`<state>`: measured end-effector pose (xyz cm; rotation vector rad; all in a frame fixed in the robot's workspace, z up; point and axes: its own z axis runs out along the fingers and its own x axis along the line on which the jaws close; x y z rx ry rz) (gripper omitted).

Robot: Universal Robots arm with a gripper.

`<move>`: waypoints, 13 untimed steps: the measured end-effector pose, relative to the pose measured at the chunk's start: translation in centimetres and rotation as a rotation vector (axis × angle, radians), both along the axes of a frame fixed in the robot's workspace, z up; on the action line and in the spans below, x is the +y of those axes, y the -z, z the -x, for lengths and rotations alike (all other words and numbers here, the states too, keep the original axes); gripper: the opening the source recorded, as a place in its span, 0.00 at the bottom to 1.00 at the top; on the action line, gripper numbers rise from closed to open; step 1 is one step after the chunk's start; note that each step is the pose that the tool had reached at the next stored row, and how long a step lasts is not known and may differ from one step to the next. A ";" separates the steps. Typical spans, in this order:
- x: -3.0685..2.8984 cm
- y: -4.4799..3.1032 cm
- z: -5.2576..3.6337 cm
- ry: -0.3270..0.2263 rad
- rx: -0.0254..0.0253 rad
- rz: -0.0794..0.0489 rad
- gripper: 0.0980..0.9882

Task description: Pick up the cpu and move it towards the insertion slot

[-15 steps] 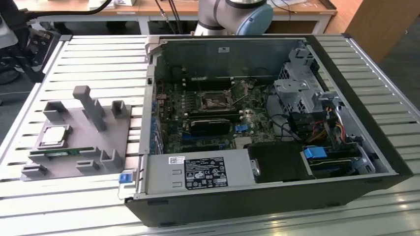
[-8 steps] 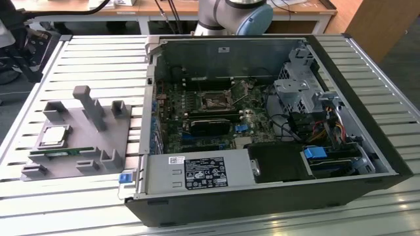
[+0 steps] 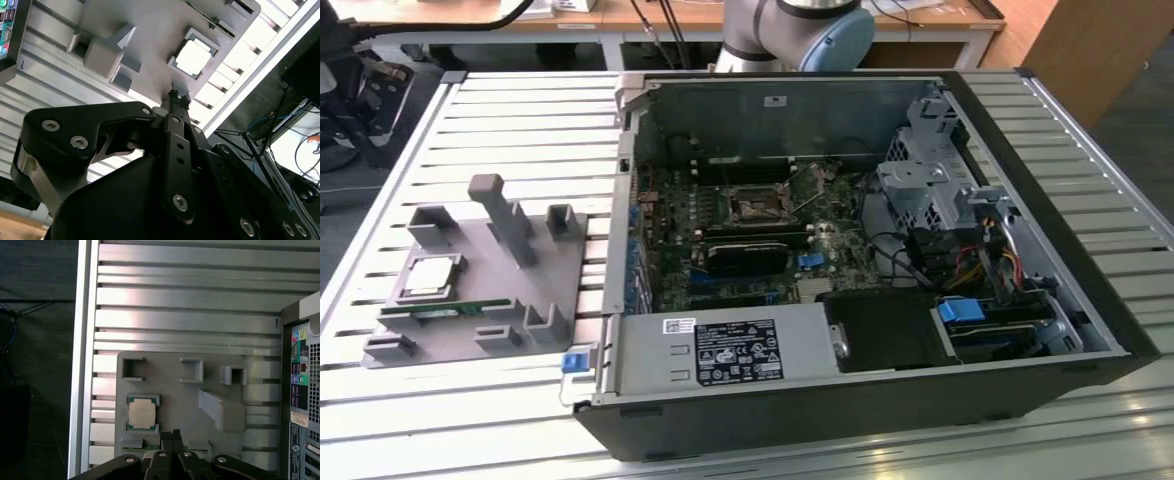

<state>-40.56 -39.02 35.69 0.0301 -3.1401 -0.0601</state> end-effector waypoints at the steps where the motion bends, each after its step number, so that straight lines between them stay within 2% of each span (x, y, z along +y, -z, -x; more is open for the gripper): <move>1: 0.00 0.00 0.00 0.000 0.0002 0.000 0.01; 6: 0.00 0.11 0.16 0.000 0.0017 0.000 0.01; 13: -0.04 0.71 0.69 0.000 0.0096 0.000 0.01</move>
